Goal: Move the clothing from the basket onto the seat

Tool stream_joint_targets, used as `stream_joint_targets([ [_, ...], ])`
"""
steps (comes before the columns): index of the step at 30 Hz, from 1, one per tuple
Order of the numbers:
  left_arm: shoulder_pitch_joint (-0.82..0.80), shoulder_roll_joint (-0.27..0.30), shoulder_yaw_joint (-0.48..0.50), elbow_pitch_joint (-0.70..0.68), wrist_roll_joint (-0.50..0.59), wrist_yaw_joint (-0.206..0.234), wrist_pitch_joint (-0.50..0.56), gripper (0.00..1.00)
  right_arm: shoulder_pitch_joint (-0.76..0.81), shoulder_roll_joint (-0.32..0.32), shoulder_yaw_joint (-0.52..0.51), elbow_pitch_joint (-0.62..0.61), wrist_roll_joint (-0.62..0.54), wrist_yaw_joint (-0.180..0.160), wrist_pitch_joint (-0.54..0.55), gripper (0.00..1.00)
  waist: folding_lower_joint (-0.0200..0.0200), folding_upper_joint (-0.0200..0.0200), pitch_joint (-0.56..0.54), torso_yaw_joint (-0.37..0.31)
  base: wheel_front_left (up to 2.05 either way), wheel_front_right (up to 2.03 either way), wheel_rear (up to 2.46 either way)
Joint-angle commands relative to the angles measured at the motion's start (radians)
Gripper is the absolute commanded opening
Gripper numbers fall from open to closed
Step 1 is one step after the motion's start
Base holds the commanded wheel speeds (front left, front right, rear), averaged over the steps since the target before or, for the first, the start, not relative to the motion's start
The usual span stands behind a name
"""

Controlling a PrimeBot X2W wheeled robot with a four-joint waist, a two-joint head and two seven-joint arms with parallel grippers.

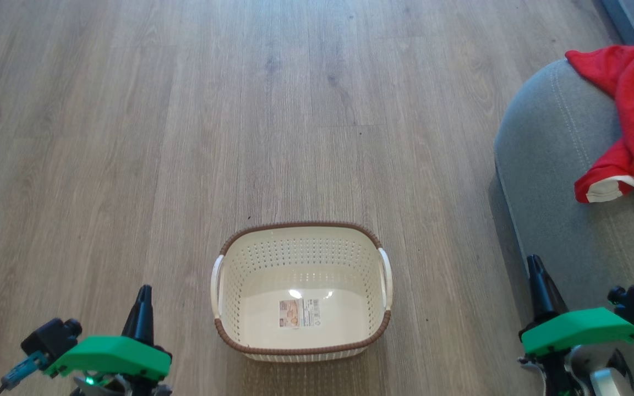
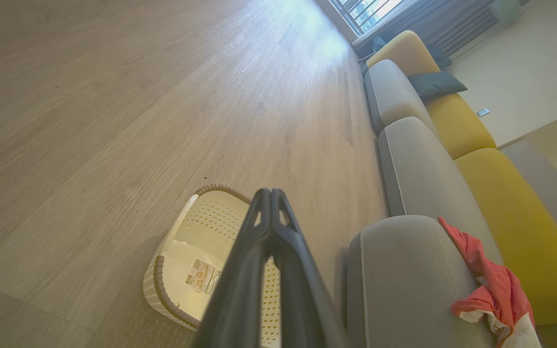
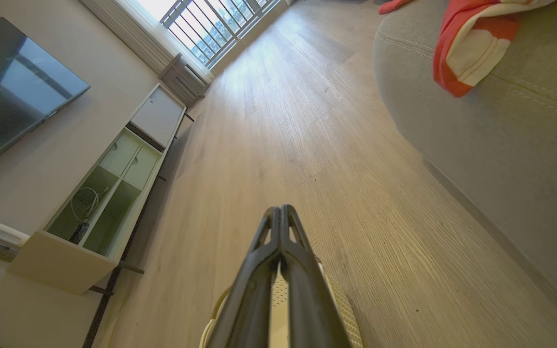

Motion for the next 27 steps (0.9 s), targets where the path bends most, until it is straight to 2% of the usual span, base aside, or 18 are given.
stream_joint_targets([
  [1,-0.056,0.007,0.026,-0.037,-0.031,-0.013,0.007,0.0,-0.049,-0.002,0.003,-0.04,0.035,0.003,0.011,0.0,0.0,-0.0001,-0.001,0.0,0.0,0.0,0.0],
  [27,-0.074,0.008,0.056,-0.052,-0.302,-0.038,0.082,0.0,-0.062,-0.002,-0.02,-0.054,0.336,0.005,0.086,0.0,0.0,-0.0001,-0.009,0.002,0.0,0.0,0.0],
])
